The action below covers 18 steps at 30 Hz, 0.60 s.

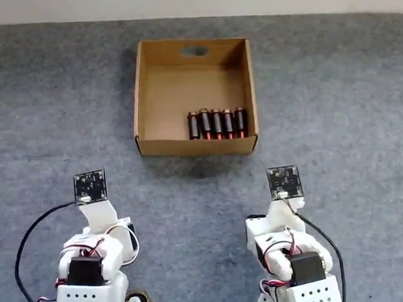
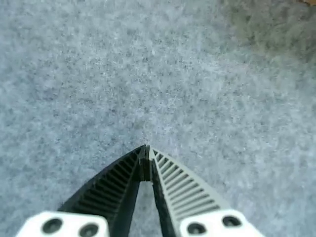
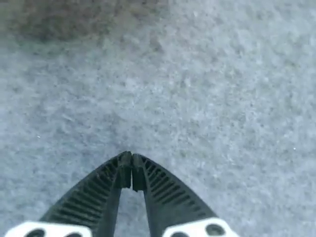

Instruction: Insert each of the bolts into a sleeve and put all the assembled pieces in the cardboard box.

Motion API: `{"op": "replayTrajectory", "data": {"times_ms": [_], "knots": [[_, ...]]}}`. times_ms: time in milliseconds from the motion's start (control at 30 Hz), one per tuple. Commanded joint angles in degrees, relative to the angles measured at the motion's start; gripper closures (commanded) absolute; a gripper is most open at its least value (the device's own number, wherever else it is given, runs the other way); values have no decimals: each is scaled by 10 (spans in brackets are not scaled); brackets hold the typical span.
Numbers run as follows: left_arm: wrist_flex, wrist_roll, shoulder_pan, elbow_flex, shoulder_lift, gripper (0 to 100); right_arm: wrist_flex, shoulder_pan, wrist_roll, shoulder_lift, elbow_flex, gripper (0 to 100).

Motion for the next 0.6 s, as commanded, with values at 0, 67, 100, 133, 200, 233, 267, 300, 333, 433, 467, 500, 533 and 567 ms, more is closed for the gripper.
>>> {"op": "replayTrajectory", "data": {"times_ms": [0, 67, 100, 133, 200, 233, 267, 300, 333, 433, 467, 500, 533, 567], "knots": [[4, -1, 11, 9, 4, 991, 3, 7, 3, -4, 80, 992], [4, -1, 11, 9, 4, 991, 3, 7, 4, -4, 80, 992], [4, -1, 11, 9, 4, 991, 3, 7, 4, -4, 80, 992], [4, -1, 11, 9, 4, 991, 3, 7, 4, -4, 80, 992], [4, -1, 11, 9, 4, 991, 3, 7, 4, -4, 80, 992], [4, -1, 11, 9, 4, 991, 3, 7, 4, -4, 80, 992], [4, -1, 11, 9, 4, 991, 3, 8, 4, -5, 80, 992], [4, -1, 11, 9, 4, 991, 3, 9, 4, -5, 80, 992], [4, -1, 11, 9, 4, 991, 3, 12, 4, -6, 80, 992], [4, 1, 9, 10, 0, 991, 4, 22, 4, -7, 80, 992], [8, 1, 10, 12, -8, 992, 4, 30, 4, -7, 80, 992], [9, 1, 10, 12, -21, 992, 5, 39, 4, -7, 80, 992], [10, 0, 7, 11, -36, 992, 5, 45, 4, -7, 80, 992], [10, 1, 1, 11, -46, 992, 5, 49, 4, -7, 80, 992]]}}
